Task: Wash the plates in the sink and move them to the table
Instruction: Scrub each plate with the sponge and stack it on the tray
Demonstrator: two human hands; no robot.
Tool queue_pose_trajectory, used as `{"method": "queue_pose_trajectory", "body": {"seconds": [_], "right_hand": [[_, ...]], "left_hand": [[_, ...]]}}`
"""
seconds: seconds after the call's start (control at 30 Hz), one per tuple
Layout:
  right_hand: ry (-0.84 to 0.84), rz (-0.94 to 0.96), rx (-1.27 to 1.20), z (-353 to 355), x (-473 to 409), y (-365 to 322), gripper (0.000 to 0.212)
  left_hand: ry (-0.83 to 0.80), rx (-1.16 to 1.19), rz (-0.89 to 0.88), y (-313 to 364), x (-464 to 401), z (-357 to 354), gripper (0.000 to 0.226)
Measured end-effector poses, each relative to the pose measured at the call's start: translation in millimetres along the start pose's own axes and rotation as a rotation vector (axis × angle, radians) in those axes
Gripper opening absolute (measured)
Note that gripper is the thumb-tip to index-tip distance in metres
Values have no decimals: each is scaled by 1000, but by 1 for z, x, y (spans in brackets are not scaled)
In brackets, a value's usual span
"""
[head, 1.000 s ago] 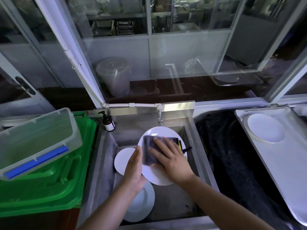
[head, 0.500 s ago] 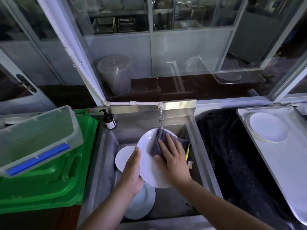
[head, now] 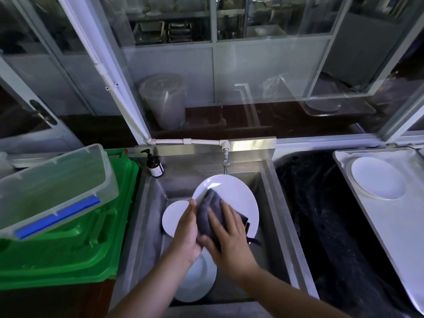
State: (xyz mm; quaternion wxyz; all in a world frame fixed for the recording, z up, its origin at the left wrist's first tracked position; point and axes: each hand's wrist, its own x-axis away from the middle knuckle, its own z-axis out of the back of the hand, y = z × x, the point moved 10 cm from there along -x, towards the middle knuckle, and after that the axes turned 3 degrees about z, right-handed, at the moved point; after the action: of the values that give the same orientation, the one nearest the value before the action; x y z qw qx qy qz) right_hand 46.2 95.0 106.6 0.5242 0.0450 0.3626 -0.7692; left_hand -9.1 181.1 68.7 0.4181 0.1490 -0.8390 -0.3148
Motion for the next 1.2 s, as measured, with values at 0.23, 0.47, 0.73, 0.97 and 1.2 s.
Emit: {"method": "queue_pose_trajectory", "body": {"seconds": [0.23,0.47,0.73,0.97,1.2], "right_hand": [[-188,309,124,22,-23,1,65],[-152,240,49,1,-17,4,61],[71,-188,6,12,-45,25,57],[45,-138,112,23,-59,57,54],[-46,152,37,4,-21,-3,55]], "left_hand": [[-81,25,36,0,1,0,73],[-124,28,-17,5,5,-11,69],[-65,15,-50,3,-1,-15,72],[-71,-11,-61,8,3,-13,63],[-5,7,-87,6,7,-8,68]]}}
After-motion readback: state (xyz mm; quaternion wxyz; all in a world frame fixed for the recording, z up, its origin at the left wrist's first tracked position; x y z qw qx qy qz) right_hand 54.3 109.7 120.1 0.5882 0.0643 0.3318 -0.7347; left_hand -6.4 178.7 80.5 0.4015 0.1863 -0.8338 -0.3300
